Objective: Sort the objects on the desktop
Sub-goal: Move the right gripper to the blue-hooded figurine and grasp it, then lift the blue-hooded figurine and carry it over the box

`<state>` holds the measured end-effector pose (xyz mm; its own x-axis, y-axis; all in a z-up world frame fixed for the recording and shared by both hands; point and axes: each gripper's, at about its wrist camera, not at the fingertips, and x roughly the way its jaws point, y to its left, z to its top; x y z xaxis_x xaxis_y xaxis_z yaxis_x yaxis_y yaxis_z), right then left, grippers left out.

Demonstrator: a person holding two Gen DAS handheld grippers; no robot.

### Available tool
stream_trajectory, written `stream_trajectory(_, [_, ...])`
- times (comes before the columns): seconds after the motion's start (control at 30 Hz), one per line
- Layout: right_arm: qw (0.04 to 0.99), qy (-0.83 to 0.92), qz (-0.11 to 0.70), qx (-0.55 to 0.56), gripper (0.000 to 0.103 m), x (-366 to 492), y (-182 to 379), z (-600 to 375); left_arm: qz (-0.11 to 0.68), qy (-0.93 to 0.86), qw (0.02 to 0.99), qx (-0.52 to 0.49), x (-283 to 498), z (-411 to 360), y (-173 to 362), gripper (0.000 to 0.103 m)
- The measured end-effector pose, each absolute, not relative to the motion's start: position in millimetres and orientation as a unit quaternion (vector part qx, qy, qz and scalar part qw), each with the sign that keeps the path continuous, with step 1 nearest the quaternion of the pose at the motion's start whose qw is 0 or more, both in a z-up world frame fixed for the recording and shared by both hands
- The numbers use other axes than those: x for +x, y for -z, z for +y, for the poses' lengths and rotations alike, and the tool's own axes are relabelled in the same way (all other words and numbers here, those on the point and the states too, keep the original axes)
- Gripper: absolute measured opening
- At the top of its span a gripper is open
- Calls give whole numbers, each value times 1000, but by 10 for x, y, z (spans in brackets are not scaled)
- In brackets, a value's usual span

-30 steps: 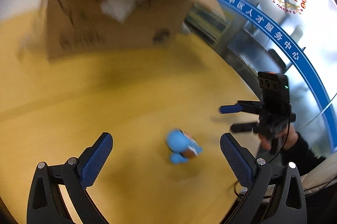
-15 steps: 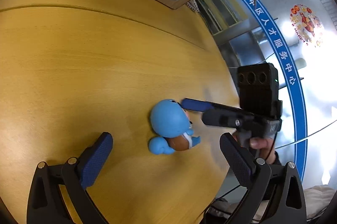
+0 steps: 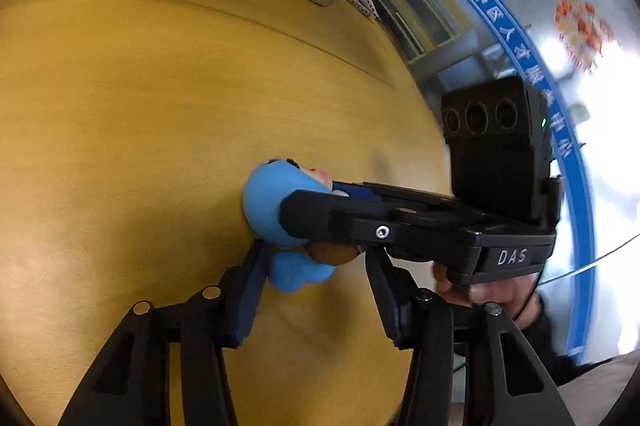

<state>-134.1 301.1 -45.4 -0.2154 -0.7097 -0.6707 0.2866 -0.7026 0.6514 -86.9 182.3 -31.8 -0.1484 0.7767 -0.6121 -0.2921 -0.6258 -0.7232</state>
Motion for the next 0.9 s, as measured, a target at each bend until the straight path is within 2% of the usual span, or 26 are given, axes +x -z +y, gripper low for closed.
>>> stream_trajectory(0.2, [335, 767, -208, 506, 48, -1158, 338, 3048, -205, -743, 373, -517, -718, 1797, 139, 52])
stream_trajectory(0.33, [355, 785, -203, 466, 47, -1087, -53, 3019, -175, -773, 382, -474, -621, 1745, -330, 50])
stream_trajectory(0.47, [381, 813, -194, 396, 46, -1148, -702, 2985, -131, -811, 394, -412, -589, 1656, -1003, 31])
stream_trajectory(0.67, [423, 844, -137, 299, 46, -1396, -1744, 2857, -72, -858, 402, -312, -777, 1561, -1991, 30])
stream_trajectory(0.9, [465, 847, -101, 236, 46, -1958, -2674, 2832, -63, -875, 413, -244, -1429, 1338, -2877, 25])
